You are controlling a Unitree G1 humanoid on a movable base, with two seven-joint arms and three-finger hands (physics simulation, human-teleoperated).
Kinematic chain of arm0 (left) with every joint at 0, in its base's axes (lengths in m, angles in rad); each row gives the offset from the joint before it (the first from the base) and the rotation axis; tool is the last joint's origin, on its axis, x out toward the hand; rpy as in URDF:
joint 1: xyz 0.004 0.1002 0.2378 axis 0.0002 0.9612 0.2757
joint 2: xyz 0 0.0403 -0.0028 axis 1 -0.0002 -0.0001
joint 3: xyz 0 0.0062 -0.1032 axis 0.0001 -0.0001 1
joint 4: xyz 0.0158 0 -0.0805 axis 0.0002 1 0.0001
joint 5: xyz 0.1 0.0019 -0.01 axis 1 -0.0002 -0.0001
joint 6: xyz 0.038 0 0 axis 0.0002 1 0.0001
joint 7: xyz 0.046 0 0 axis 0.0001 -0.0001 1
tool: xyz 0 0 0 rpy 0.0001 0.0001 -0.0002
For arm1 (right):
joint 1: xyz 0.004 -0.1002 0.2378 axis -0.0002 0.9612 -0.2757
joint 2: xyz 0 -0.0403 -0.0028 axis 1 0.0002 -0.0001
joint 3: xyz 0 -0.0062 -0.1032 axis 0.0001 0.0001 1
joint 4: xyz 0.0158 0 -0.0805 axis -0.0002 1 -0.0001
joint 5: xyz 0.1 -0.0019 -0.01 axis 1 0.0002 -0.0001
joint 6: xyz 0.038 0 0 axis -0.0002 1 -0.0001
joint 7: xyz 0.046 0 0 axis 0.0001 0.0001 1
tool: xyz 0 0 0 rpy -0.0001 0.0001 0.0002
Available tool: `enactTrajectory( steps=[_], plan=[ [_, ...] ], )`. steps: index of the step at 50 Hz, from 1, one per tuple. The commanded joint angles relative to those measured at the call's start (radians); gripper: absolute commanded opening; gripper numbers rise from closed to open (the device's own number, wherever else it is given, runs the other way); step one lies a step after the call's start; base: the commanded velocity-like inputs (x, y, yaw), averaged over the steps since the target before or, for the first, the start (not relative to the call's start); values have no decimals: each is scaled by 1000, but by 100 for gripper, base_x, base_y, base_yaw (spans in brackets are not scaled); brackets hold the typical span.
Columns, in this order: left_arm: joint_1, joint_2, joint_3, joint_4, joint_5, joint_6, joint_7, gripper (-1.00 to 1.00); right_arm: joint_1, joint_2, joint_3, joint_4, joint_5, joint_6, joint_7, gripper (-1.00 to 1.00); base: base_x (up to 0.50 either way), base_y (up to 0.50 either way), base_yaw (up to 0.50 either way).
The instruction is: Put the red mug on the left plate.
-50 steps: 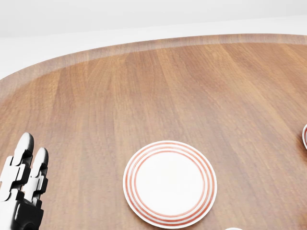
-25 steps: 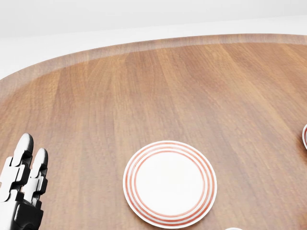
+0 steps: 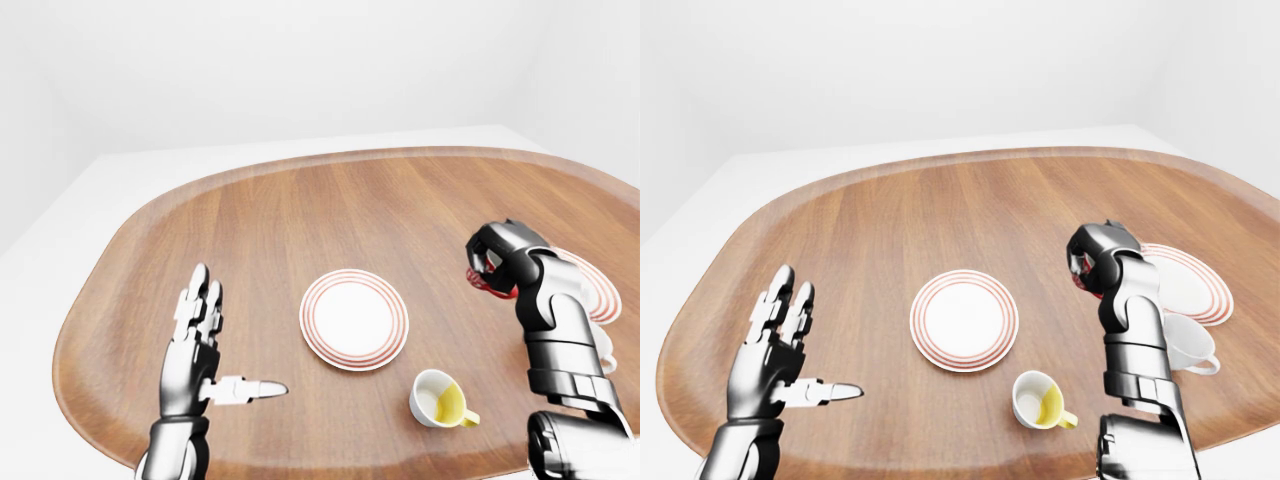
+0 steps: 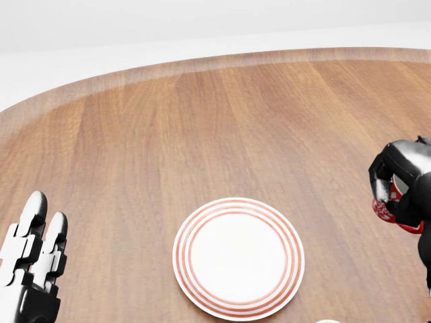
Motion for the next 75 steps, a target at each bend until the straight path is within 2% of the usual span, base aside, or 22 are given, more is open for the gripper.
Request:
enactTrajectory(
  steps=[1,3,5,9,20,27,42,48,52,57,75],
  plan=[
    [13,-4,13,13,-11,0,-16,100,-532,88,229,549,-51,0,-334,-100,0,0,0],
    [15,-5,17,19,-16,0,-22,100,-647,136,260,764,-36,0,-473,-100,0,0,0],
    [16,-6,20,22,-16,0,-25,100,-701,180,290,884,-26,0,-543,-100,0,0,0],
    [17,-8,23,24,-18,0,-32,100,-741,257,330,986,-20,0,-613,-100,0,0,0],
    [13,-11,39,23,-30,0,-48,100,-699,435,397,1077,-110,0,-632,-100,0,0,0],
    [14,-16,51,23,-37,0,-60,100,-639,515,396,1099,-176,-25,-645,-100,0,0,0],
    [28,-24,62,35,-41,0,-93,100,-540,567,367,1116,-244,-51,-689,-100,0,0,0],
    [37,-29,68,33,-45,0,-103,100,-513,571,339,1118,-228,-83,-677,-100,0,0,0],
    [42,-32,74,34,-52,0,-110,100,-495,562,327,1122,-217,-88,-658,-100,0,0,0],
    [44,-35,77,34,-51,0,-116,100,-482,552,308,1124,-205,-90,-644,-100,0,0,0],
    [53,-44,90,40,-61,0,-134,100,-429,550,290,1130,-246,-59,-623,-100,0,0,0]
  ],
)
